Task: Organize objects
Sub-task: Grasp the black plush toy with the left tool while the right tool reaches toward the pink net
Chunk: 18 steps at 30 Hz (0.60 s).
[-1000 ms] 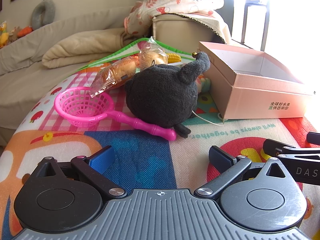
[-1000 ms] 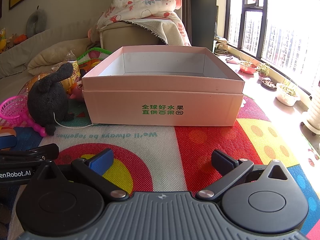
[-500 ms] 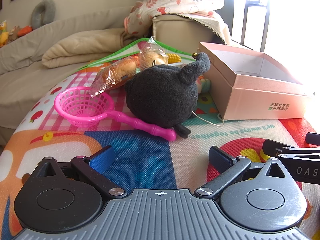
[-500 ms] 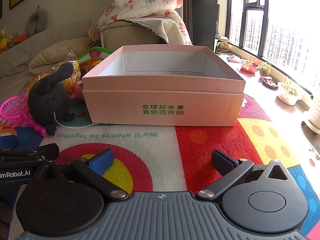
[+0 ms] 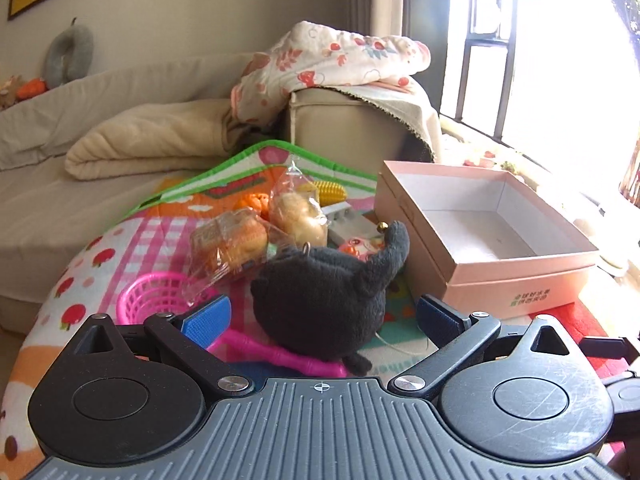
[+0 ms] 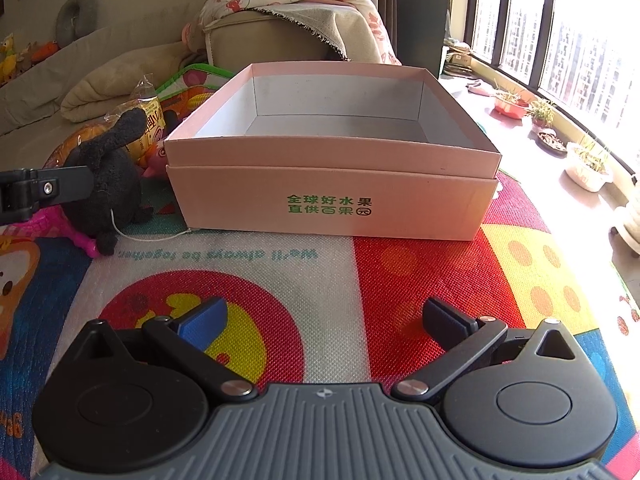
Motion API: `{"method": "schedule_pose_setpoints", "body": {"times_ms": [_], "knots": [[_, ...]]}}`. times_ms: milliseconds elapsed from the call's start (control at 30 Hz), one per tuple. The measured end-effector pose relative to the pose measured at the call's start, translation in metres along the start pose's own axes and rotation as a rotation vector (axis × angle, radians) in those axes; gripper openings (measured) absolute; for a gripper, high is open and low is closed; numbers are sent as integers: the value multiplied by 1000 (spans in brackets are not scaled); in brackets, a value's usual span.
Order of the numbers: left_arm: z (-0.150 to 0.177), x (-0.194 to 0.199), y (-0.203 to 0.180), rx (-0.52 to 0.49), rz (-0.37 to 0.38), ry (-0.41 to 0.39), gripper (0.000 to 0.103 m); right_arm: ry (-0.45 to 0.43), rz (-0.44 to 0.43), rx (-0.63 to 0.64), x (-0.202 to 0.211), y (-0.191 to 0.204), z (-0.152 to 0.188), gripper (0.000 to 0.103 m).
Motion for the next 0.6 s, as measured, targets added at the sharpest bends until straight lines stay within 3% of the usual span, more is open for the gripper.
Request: {"method": "schedule_pose_setpoints", "body": {"times_ms": [233,267,367,433,600], "knots": [[-13,-57,5,11,-44,99,101,-3,-4,2,1,-2,1,103],[-12,-58,7,23,-35,98,88,-4,-3,3,1,-2,1,103],[-8,-50,14,60,31,75,86,-7,4,6,2,-1,1,103],[-2,-36,18,91,116,65,85,-10,7,5,2,-1,1,103],[8,24,34,94,239,-18,84,-79,-20,10,14,5,-2,103]]}}
Point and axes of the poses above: each gripper's, at about its wrist camera, not at the fingertips, and x roughly against the way its jaws point, y to its left, z to its underside, the point moved 9 cm from there along -x, roughly the way its jaws point, and after that the axes turned 12 degrees about y, right-handed, at the moved point
